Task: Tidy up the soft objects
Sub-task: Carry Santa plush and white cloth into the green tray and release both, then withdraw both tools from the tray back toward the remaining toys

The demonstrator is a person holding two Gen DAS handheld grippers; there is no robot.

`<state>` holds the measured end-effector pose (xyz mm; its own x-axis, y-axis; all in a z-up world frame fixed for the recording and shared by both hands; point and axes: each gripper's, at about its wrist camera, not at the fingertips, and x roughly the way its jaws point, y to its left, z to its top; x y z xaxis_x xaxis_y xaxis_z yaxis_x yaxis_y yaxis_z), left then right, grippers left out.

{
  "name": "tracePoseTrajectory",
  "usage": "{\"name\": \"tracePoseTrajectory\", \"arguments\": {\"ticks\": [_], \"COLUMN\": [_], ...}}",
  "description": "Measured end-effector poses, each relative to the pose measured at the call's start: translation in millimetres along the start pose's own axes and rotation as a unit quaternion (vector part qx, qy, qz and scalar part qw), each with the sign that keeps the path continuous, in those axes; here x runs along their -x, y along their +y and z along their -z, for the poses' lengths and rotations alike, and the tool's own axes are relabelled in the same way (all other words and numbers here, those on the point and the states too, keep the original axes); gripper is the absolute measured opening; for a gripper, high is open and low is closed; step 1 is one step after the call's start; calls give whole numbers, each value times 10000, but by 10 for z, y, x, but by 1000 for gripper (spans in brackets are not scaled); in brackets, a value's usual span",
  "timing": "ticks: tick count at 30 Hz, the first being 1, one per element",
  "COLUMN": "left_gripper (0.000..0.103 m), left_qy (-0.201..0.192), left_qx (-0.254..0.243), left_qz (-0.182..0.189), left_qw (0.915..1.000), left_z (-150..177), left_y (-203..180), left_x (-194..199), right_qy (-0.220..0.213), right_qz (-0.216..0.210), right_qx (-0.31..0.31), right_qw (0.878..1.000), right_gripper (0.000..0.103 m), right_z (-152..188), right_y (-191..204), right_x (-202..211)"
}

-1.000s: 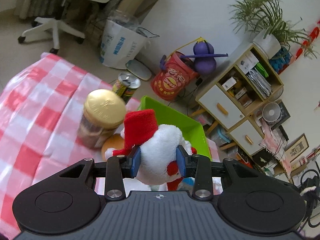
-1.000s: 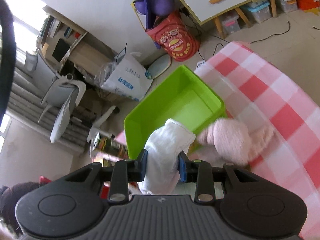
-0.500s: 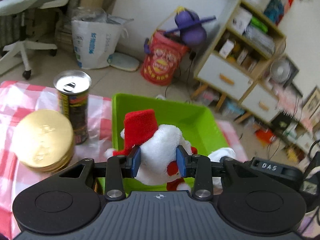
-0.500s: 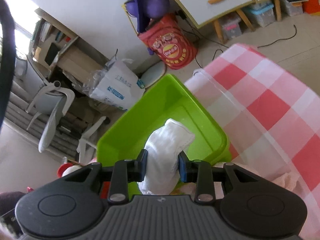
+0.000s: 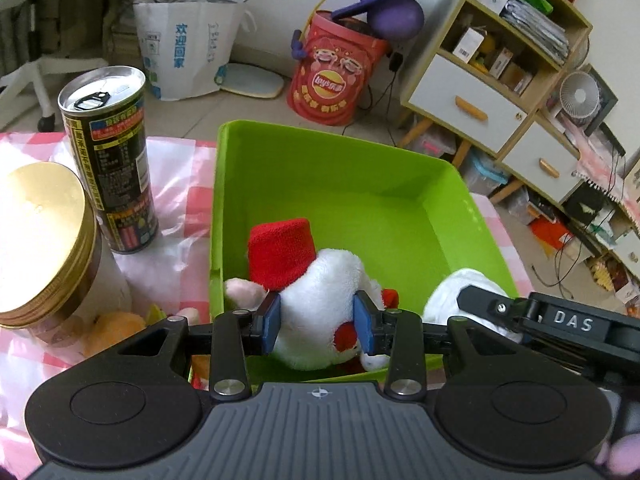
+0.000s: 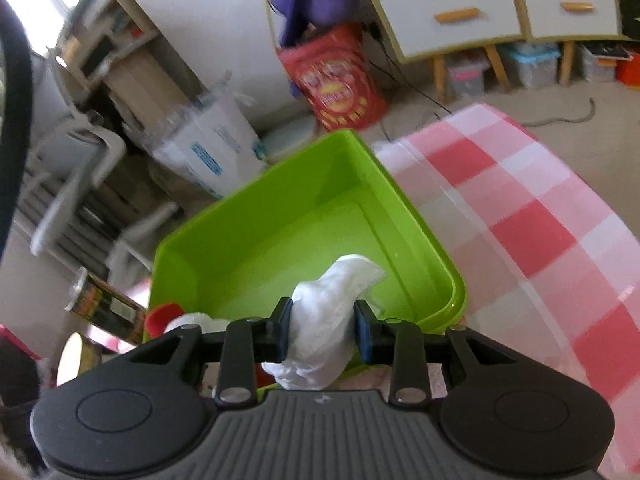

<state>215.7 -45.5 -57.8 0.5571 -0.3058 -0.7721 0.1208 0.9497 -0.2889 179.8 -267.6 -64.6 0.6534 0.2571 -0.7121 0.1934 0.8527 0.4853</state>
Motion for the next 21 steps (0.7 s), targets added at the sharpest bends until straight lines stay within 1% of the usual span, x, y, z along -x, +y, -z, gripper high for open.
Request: {"name": "tracePoseTrajectory", "arguments": {"ticks": [2, 4, 6, 8, 11, 12, 13, 14, 15, 16, 18, 21], "left_gripper": [40, 41, 43, 47, 51, 59, 68, 69, 69, 71, 76, 82], "left_qy": [39, 76, 64, 20, -107, -170, -237, -296, -334, -331, -354, -537], "left_qx": [-31, -16, -13, -21, -24, -51, -67, -82, -100, -108, -56, 5], "left_qz": [-45, -33, -7, -2, -12, -4, -18, -22, -10, -26, -126, -19], "left_qw": [10000, 10000, 10000, 10000, 9999, 9998, 9997, 9995, 9994, 9994, 9993, 9986], "left_z": [-19, -31, -35, -32, -27, -27, -20, -12, 0, 13, 52, 150], "left_y": [2, 8, 8, 1, -15, -28, -35, -44, -48, -52, -51, 1], "left_x": [-20, -36, -37, -26, 32, 57, 88, 116, 145, 175, 277, 506], "right_qy": [216, 294, 233, 170, 161, 130, 84, 37, -11, -64, -114, -105], "right_qz": [97, 115, 14, -181, -296, -336, -369, -400, -427, -453, -500, -429], "right_qx": [-32, -39, -92, -190, -281, -258, -226, -201, -189, -183, -114, 161], "right_qw": [9997, 9995, 9997, 9995, 9990, 9990, 9990, 9990, 9989, 9988, 9986, 9989], "right_gripper": [6, 6, 7, 10, 14, 18, 24, 28, 36, 41, 44, 45], "right_z": [-11, -8, -2, -5, -25, -34, -40, -53, -65, -76, -96, -88], "right_y": [34, 29, 0, -50, -73, -67, -55, -42, -29, -26, -11, 37], "right_x": [11, 18, 25, 17, 51, 76, 106, 145, 185, 228, 294, 390]}}
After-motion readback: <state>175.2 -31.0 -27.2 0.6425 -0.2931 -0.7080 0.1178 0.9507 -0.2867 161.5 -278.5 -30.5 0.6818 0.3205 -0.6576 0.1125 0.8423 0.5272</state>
